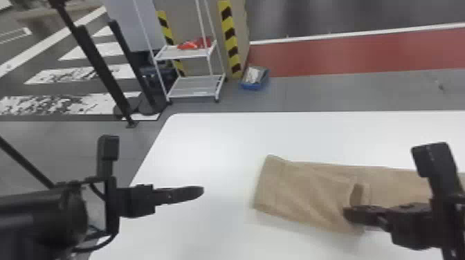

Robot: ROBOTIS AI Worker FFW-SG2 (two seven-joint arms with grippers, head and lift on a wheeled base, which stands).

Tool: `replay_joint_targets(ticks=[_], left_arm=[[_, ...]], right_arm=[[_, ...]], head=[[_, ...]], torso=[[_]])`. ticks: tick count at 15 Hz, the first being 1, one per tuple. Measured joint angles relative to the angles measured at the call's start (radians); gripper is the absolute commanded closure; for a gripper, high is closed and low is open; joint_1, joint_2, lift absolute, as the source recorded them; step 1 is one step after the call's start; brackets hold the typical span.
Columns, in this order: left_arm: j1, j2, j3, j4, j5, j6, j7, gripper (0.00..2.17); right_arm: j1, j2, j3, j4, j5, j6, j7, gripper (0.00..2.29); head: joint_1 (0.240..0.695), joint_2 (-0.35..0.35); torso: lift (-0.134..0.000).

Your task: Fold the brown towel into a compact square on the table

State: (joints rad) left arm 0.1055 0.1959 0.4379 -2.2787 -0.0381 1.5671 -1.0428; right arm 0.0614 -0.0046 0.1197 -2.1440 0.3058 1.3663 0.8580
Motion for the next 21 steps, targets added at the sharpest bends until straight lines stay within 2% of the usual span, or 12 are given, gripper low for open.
replay_joint_targets(ticks=[3, 7, 11, 17, 18, 19, 20, 21], left_arm=[[-0.006, -0.001, -0.012, 0.006, -0.001, 0.0, 0.002, 0.1], [-0.007, -0.008, -0.033, 0.01, -0.019, 0.0, 0.001, 0.1], [-0.008, -0.001, -0.025, 0.022, -0.022, 0.0, -0.002, 0.1], [-0.022, 0.002, -0.03, 0.047, -0.025, 0.001, -0.002, 0.1], [-0.023, 0.002, -0.031, 0.051, -0.026, 0.001, -0.002, 0.1], [-0.024, 0.002, -0.033, 0.054, -0.026, 0.001, -0.002, 0.1], [-0.024, 0.003, -0.034, 0.056, -0.026, 0.0, -0.002, 0.1], [-0.024, 0.004, -0.034, 0.058, -0.026, 0.0, -0.002, 0.1]], right_arm=[[0.016, 0.0, -0.037, -0.008, 0.008, 0.006, 0.006, 1.53], [-0.027, 0.0, -0.07, 0.042, 0.005, -0.031, 0.008, 1.52], [-0.012, 0.0, -0.074, 0.036, 0.021, -0.027, 0.039, 1.52], [0.03, 0.0, -0.079, 0.003, 0.039, -0.017, 0.042, 1.52], [0.03, 0.0, -0.08, 0.006, 0.045, -0.019, 0.042, 1.23], [0.03, 0.0, -0.08, 0.009, 0.051, -0.019, 0.042, 0.74], [0.029, 0.0, -0.081, 0.011, 0.055, -0.018, 0.042, 0.47], [0.027, 0.0, -0.083, 0.011, 0.057, -0.014, 0.041, 0.42]], head=[[0.695, 0.263], [0.695, 0.222], [0.695, 0.23], [0.695, 0.229], [0.695, 0.226], [0.695, 0.224], [0.695, 0.222], [0.695, 0.218]], torso=[[-0.124], [-0.124], [-0.124], [-0.124], [-0.124], [-0.124], [-0.124], [-0.124]])
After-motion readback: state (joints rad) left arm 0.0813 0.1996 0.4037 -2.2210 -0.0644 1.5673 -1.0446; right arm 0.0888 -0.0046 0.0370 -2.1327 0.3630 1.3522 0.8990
